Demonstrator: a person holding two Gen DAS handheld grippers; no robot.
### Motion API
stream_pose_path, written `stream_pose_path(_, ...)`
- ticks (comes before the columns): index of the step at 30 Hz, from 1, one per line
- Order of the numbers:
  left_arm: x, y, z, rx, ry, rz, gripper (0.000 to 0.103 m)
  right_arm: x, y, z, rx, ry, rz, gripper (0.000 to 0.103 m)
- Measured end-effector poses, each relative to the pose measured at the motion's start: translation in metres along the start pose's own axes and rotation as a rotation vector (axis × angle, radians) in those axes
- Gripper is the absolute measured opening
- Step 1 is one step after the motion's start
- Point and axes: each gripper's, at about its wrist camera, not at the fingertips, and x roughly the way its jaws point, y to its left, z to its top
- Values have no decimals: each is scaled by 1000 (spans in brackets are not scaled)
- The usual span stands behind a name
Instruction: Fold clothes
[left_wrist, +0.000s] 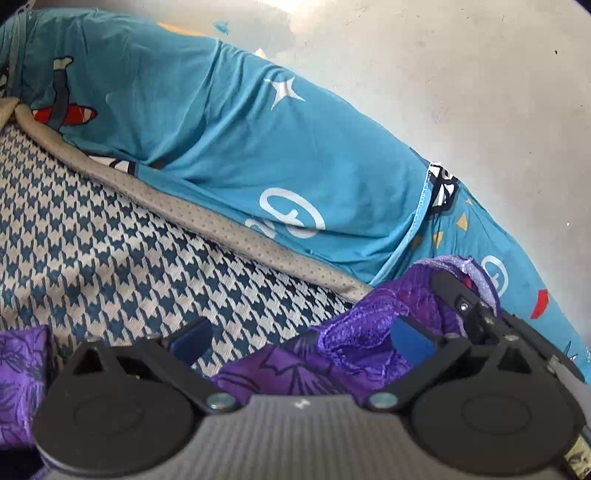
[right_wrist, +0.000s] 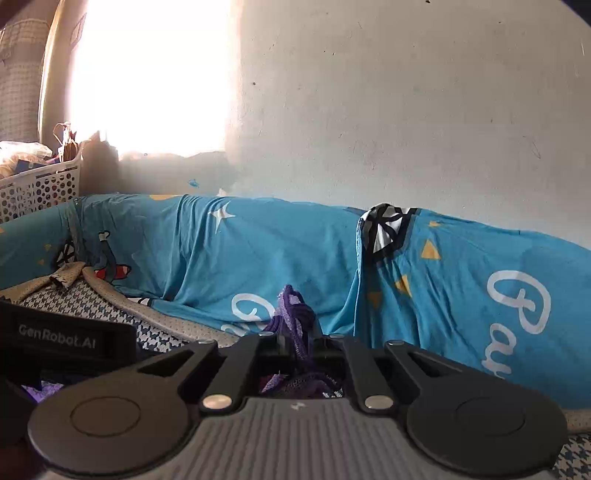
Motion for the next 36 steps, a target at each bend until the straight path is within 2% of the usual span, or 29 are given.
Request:
stream_pose_path(3,-2,-3,5,18,-26,3,103,9,-2,7,-19,-16,-13,7)
stream_pose_path(6,7,-4,4,36,-31,45,103,20,-2,15,-34,-32,-24,7)
stream_pose_path(9,20,0,0,46,-4,93,103,41,-3,15,-33,-25,-45,7)
stream_pose_path(13,43,1,-13,84,71,180,103,72,-18,-3,24,34,-87,8)
stream_pose_path(16,58,0,-25,128,114,228,103,90,-35,-16,94,84,-108,17)
stream_pose_path(18,64,1,-29,132,132,243,103,84,-51,-14,182,71,-90,34)
stream_pose_path(20,66,1,-30,140,135,257,103,71,-59,-9,181,54,-90,40)
stream_pose_path(26,68,-5,-34,184,128,292,103,21,-79,-17,170,72,-111,40)
stream_pose_path(29,67,-6,-33,174,128,293,103,-6,-87,-28,184,93,-123,41)
stream_pose_path(33,63,-7,-32,162,133,291,103,-34,-94,-47,209,131,-133,50)
stream_pose_path(36,59,-7,-31,153,128,289,103,-42,-95,-54,191,149,-133,51)
